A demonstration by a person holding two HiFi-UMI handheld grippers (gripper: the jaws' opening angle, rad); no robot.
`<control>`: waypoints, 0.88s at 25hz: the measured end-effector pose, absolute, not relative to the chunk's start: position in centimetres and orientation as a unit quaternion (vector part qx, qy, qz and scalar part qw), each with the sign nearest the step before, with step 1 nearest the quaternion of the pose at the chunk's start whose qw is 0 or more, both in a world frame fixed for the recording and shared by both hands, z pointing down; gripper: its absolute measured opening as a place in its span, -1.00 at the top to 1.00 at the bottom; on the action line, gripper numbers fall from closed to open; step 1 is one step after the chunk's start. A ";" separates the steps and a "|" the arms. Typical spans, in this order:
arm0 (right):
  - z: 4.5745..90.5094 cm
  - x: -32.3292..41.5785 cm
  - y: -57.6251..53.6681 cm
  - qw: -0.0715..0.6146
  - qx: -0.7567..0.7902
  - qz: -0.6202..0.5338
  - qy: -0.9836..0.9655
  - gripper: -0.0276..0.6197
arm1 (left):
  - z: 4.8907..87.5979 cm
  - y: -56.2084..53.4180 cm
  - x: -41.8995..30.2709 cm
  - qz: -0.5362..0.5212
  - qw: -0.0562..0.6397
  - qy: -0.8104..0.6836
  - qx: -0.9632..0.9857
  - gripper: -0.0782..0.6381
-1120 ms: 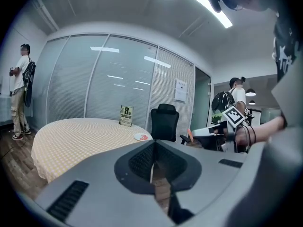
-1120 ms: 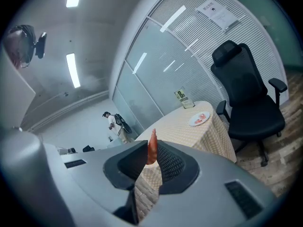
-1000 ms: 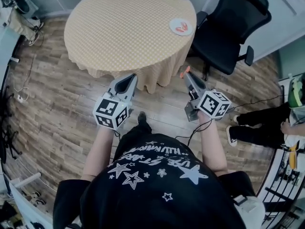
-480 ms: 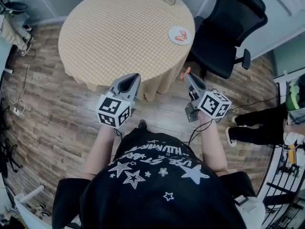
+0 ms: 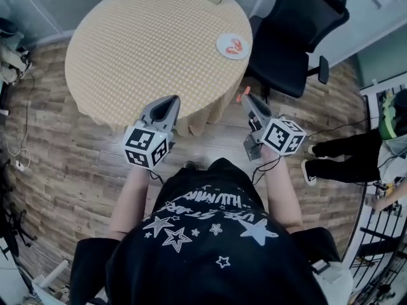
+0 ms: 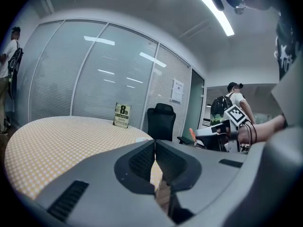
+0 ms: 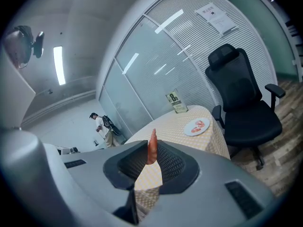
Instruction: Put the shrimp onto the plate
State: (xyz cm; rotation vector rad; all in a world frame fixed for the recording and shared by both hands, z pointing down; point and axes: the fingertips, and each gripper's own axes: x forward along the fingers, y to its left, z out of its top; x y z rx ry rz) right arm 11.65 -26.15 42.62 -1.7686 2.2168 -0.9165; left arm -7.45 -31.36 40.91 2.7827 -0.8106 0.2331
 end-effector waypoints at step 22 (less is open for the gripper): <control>44.8 18.7 -41.8 0.087 -0.550 -0.327 0.764 0.74 | 42.2 -42.4 -2.7 0.101 0.126 -0.345 0.925 0.76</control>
